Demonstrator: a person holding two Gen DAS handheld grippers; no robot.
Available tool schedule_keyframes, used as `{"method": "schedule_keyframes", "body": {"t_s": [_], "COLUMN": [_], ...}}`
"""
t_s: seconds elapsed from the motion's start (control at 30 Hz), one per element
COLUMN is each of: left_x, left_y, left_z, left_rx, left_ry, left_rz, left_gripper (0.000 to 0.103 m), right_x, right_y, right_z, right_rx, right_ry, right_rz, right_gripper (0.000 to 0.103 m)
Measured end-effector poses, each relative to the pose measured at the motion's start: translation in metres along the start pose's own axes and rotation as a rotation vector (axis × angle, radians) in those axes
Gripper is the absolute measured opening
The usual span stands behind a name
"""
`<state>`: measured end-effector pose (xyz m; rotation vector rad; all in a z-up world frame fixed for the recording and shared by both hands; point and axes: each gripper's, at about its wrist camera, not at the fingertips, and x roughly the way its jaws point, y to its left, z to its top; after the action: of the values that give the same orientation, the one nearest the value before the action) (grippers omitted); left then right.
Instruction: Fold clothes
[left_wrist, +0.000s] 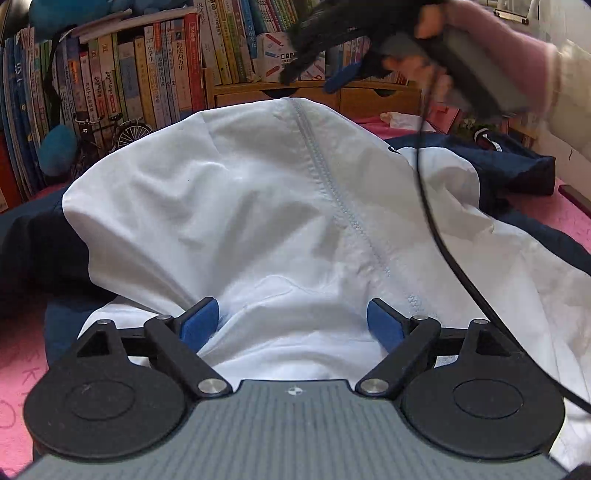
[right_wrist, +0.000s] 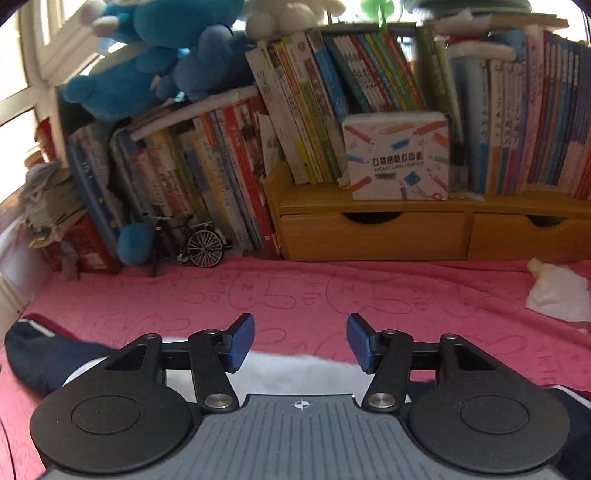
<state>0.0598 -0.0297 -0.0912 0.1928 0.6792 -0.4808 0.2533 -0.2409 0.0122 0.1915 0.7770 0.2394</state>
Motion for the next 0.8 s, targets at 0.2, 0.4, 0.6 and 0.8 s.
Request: {"method": "schedule_keyframes", "body": {"t_s": [0.2,0.4,0.6,0.8], "left_x": [0.003,0.007,0.008,0.010], "left_y": [0.001,0.000,-0.002,-0.003], "left_z": [0.002,0.003,0.004,0.003], "left_rx": [-0.010,-0.010,-0.003,-0.002], "left_ry": [0.004,0.009,0.010,0.012], "left_rz": [-0.007,-0.011,-0.003,0.003], "left_gripper": [0.093,0.096,0.097,0.099], "right_x": [0.050,-0.037,-0.084,-0.101], "right_y": [0.011,0.027,0.033,0.049], "right_z": [-0.033,-0.101,-0.167,-0.191], "right_rx": [0.011,-0.169,-0.262,-0.350], "right_ry": [0.228,0.234,0.175,0.134], "right_rz": [0.004,0.114,0.064,0.016], "right_gripper": [0.023,0.022,0.020,0.022]}}
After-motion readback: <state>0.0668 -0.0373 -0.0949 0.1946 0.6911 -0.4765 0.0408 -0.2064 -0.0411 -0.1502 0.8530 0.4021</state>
